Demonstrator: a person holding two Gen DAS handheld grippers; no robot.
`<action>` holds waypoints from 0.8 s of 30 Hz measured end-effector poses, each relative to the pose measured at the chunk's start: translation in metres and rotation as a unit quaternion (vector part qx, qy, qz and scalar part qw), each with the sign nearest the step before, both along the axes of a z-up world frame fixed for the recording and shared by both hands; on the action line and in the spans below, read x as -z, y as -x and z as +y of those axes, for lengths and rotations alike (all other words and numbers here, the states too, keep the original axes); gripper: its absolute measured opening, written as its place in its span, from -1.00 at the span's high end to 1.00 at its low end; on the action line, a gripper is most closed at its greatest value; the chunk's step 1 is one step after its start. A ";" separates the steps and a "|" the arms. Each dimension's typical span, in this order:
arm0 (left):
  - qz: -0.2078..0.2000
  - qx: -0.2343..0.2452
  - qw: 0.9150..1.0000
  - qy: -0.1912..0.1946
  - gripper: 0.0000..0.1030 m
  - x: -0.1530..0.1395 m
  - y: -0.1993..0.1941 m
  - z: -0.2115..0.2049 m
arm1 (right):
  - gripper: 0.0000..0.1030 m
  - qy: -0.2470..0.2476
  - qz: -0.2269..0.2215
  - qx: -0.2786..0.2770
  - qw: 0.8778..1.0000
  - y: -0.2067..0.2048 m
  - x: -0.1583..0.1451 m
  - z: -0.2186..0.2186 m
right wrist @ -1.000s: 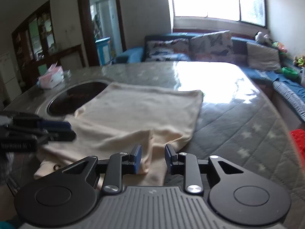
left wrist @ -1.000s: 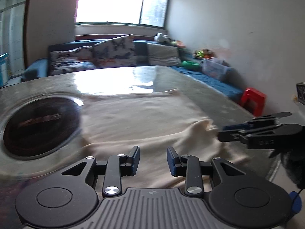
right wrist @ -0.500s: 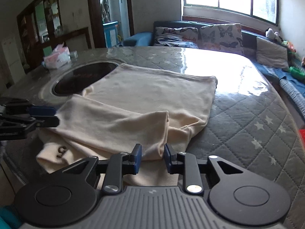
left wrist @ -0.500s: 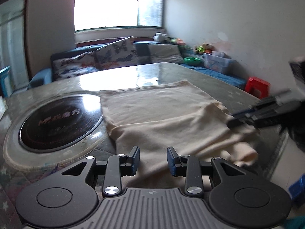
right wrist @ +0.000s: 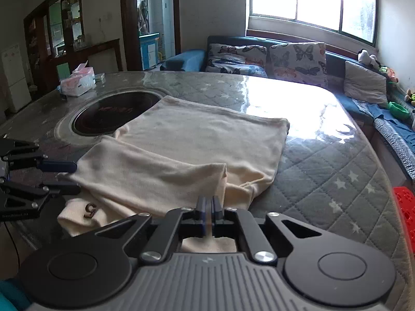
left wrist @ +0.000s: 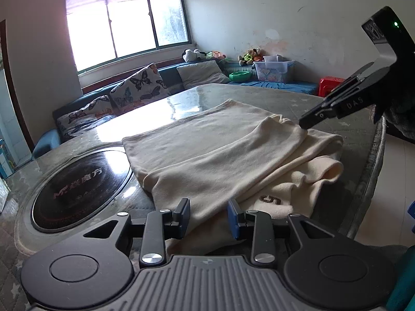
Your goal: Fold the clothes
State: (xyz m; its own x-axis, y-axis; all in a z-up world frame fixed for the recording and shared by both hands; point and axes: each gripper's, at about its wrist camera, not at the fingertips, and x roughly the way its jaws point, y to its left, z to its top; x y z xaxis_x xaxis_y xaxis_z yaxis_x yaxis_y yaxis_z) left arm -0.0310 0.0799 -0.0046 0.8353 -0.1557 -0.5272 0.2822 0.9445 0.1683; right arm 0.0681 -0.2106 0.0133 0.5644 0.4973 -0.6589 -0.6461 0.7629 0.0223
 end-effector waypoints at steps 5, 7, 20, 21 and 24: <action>-0.001 -0.004 1.000 -0.005 0.33 0.001 0.000 0.002 | 0.50 0.009 0.009 0.007 1.000 -0.003 0.014 0.004; -0.003 -0.004 1.000 -0.010 0.33 0.002 -0.001 0.002 | 0.50 0.003 0.013 0.008 1.000 -0.006 0.017 0.004; -0.012 -0.023 1.000 -0.005 0.89 0.001 0.000 0.015 | 0.93 -0.010 -0.001 0.005 1.000 0.001 -0.001 -0.001; -0.012 -0.023 1.000 -0.004 0.89 0.000 0.000 0.016 | 0.93 -0.009 -0.002 0.005 1.000 0.002 -0.002 -0.002; -0.008 -0.019 1.000 -0.001 0.88 0.001 0.002 0.017 | 0.91 -0.006 -0.006 0.005 1.000 0.003 -0.005 -0.004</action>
